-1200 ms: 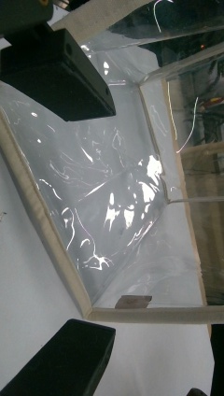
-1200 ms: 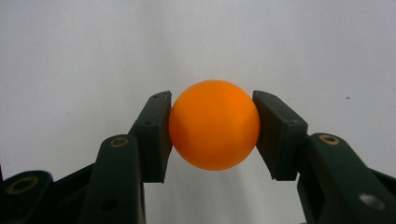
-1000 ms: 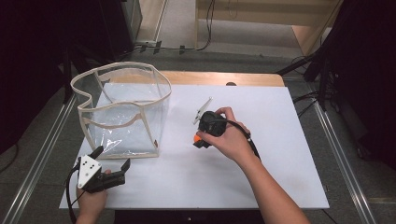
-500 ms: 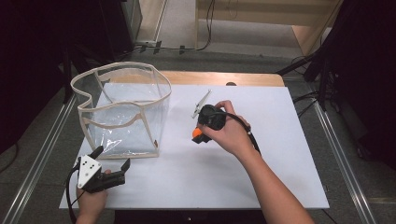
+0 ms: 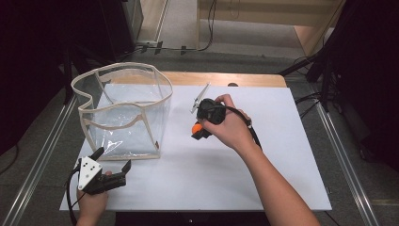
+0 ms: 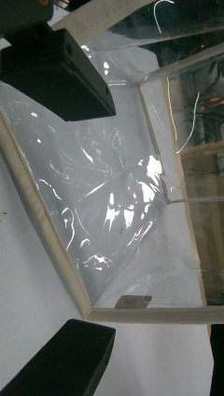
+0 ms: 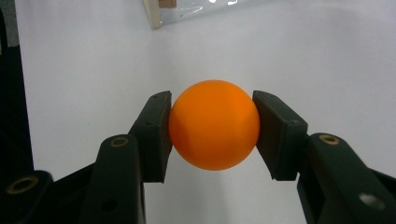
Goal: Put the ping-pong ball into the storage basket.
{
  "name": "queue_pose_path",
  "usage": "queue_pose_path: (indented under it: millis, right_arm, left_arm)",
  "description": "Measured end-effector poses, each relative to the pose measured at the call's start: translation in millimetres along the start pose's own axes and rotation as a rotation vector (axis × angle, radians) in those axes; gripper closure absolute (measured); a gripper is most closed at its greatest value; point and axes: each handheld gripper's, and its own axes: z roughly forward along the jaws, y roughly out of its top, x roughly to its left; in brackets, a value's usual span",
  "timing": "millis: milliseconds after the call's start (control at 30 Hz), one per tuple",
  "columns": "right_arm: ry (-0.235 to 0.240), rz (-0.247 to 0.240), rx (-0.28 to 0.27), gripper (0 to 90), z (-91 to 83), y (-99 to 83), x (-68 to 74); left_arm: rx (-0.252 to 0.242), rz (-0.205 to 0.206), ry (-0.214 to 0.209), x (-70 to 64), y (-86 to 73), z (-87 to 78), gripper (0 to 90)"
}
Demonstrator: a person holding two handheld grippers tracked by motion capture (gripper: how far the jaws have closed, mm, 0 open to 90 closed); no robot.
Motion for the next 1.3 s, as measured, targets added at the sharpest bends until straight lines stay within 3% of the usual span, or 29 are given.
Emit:
queue_pose_path:
  millis: [1300]
  right_arm:
    - [0.014,-0.064,-0.012,47.8,-28.8,49.2,-8.2]
  left_arm:
    - [-0.001,-0.001,0.001,-0.1,0.0,0.1,0.0]
